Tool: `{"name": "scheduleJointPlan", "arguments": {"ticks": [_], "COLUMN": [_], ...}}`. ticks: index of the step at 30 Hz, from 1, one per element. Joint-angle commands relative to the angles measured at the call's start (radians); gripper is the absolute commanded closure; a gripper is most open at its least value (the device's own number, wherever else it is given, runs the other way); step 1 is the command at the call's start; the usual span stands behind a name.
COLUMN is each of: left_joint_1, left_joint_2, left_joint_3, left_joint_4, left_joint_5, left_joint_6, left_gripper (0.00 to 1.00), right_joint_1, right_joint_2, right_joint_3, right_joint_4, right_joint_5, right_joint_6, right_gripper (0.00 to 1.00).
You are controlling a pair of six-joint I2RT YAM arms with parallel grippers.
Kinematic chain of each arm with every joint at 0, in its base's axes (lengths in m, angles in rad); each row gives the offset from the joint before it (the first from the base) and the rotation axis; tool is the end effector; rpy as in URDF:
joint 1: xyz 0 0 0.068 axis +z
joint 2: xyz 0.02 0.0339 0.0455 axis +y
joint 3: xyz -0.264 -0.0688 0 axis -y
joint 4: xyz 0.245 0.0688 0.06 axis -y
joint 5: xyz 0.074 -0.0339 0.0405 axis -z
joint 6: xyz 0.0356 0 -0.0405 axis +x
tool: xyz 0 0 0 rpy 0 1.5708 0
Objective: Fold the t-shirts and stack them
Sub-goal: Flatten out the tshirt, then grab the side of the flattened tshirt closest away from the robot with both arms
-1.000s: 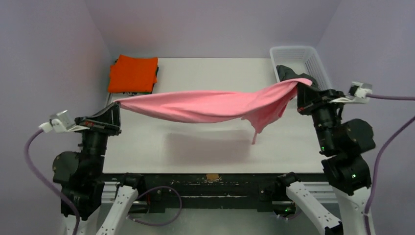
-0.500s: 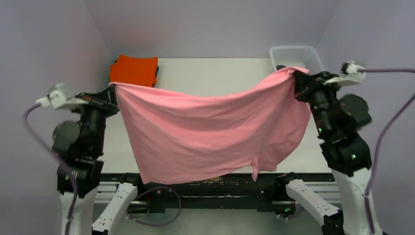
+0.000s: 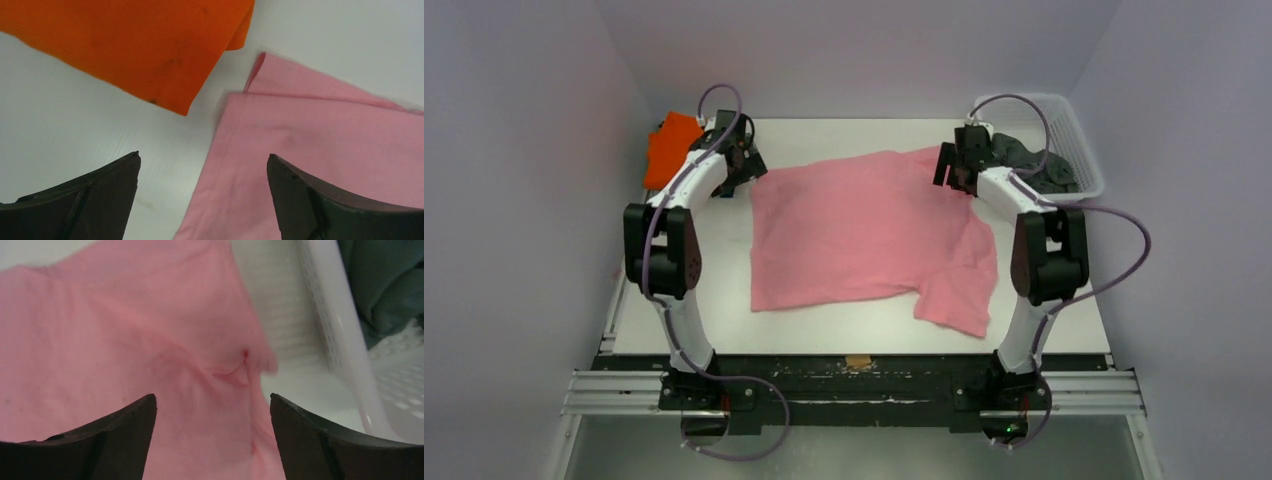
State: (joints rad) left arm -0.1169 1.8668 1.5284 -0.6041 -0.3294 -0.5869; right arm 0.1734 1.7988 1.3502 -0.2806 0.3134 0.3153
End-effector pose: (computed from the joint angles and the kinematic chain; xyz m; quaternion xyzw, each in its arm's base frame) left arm 0.4099 -0.0365 0.2542 -0.2677 0.9006 0.0413 0.3399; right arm 0.4027 0.0594 0.2466 0.1275 0.8948 -0.0406 0.4260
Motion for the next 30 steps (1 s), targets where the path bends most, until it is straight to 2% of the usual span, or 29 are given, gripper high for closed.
{"name": "scheduleJointPlan", "arguments": {"ticks": [1, 6, 10, 13, 17, 19, 25, 28, 30], "left_joint_1": [0.010, 0.008, -0.004, -0.012, -0.015, -0.016, -0.022, -0.037, -0.042], "left_joint_2": [0.023, -0.156, -0.338, -0.488, -0.624, -0.613, -0.436, -0.362, -0.322], "left_joint_3": [0.195, 0.016, -0.244, -0.434, -0.654, -0.684, -0.681, -0.660, -0.638], "left_joint_4": [-0.105, -0.134, -0.171, -0.176, -0.027, 0.025, 0.141, 0.131, 0.109], "left_joint_5": [0.071, 0.089, 0.132, 0.166, 0.261, 0.288, 0.378, 0.343, 0.333], "left_joint_6": [0.000, -0.039, -0.096, -0.163, -0.234, -0.266, -0.366, -0.397, -0.401], "left_gripper": [0.01, 0.00, 0.00, 0.00, 0.00, 0.03, 0.26, 0.42, 0.46], "right_joint_1": [-0.011, -0.011, -0.011, -0.011, -0.010, -0.011, -0.011, -0.012, -0.010], "right_joint_2": [0.059, -0.139, -0.316, -0.431, -0.569, -0.608, -0.638, -0.639, -0.639], "right_joint_3": [0.206, 0.006, -0.170, -0.296, -0.461, -0.499, -0.517, -0.515, -0.511], "right_joint_4": [-0.022, -0.010, -0.099, -0.142, -0.124, -0.111, -0.118, -0.129, -0.142], "right_joint_5": [-0.085, -0.080, -0.045, -0.073, -0.155, -0.172, -0.188, -0.172, -0.152], "right_joint_6": [-0.008, 0.035, 0.137, 0.202, 0.232, 0.232, 0.227, 0.214, 0.204], "right_gripper": [0.12, 0.09, 0.08, 0.07, 0.07, 0.07, 0.07, 0.07, 0.08]}}
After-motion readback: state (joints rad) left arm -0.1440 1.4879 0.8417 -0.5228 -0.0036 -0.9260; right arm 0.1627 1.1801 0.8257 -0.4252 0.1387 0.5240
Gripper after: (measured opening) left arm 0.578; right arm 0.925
